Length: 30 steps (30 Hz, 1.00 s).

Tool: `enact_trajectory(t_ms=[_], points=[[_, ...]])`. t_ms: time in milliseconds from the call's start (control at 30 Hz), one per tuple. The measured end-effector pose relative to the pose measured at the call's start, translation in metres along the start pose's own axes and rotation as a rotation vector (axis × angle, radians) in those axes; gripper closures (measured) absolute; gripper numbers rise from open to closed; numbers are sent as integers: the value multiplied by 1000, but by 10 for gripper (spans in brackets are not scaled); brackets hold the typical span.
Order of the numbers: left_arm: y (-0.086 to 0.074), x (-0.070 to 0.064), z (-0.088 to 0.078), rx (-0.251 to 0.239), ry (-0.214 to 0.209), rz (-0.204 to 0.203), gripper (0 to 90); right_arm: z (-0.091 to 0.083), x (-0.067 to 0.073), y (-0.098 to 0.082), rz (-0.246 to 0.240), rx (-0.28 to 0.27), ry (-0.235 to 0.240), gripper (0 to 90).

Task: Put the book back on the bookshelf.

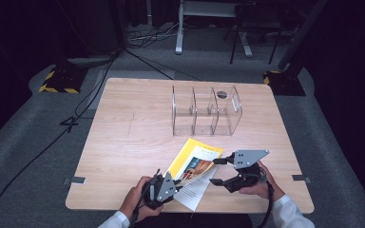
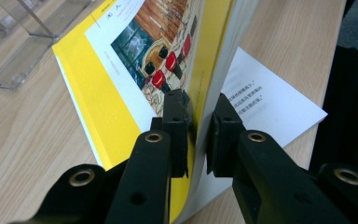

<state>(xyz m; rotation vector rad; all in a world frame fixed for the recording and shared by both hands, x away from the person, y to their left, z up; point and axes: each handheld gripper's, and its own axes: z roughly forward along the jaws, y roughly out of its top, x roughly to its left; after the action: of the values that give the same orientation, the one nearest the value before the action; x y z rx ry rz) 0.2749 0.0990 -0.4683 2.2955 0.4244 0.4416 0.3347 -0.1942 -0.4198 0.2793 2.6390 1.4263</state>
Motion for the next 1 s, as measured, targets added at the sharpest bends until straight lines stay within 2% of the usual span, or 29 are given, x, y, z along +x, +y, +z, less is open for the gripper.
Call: enact_trajectory(t_ms=[33,133,267,367,433,567,667,733,867,900,933,1000], points=[[-1,1,0,1,-6,-1,792,5,1,2,-12,4,10,326],[-5,6,-4,10,-15,9,785,27,3,5,-55,60,17,324],[-16,20,-15,-3,-22,-32,770,45,0,0,-72,117,26,334],[-26,28,-21,6,-19,-47,748,54,-5,-5,-95,184,-62,361],[-33,36,-27,13,-12,-57,739,58,-11,-11,-91,211,-116,407],[-40,48,-32,8,-25,-86,725,61,-21,-21,-88,192,-127,524],[-43,56,-34,-6,-26,-115,713,60,-20,-24,-156,162,-157,635],[-44,60,-35,-10,-18,-134,685,59,-17,-23,-177,136,-167,679],[-43,58,-38,-4,10,-165,535,61,-10,-20,-237,141,-194,718],[-41,56,-39,-10,11,-171,509,62,-9,-19,-243,145,-195,721],[-37,52,-41,-17,17,-180,440,62,-8,-18,-246,147,-196,724],[-27,44,-43,-27,26,-182,401,64,-6,-17,-251,154,-200,728]])
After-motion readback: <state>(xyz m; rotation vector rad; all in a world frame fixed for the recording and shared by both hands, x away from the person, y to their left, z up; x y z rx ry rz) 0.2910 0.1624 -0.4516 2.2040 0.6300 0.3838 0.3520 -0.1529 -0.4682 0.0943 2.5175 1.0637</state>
